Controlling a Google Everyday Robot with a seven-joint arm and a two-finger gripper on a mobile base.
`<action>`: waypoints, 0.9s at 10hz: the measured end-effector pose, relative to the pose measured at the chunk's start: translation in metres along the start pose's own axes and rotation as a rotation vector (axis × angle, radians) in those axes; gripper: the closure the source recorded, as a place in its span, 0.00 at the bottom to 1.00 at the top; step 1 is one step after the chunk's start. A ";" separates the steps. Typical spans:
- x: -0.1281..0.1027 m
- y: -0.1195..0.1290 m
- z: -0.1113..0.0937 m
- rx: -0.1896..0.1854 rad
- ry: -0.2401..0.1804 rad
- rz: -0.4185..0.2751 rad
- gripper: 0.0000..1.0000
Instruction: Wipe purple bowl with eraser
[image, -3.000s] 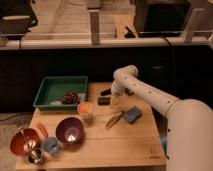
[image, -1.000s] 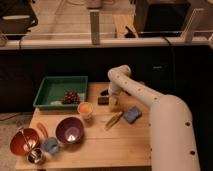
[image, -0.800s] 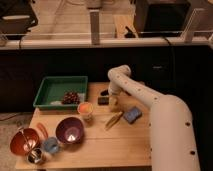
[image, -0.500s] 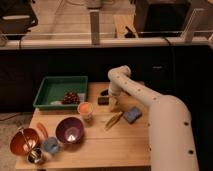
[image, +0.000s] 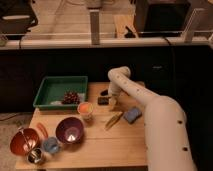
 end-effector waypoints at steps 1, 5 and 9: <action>0.000 0.000 0.001 -0.005 -0.003 0.001 0.55; -0.002 0.000 -0.009 -0.005 0.002 -0.004 0.95; -0.001 0.003 -0.012 -0.013 0.005 -0.006 1.00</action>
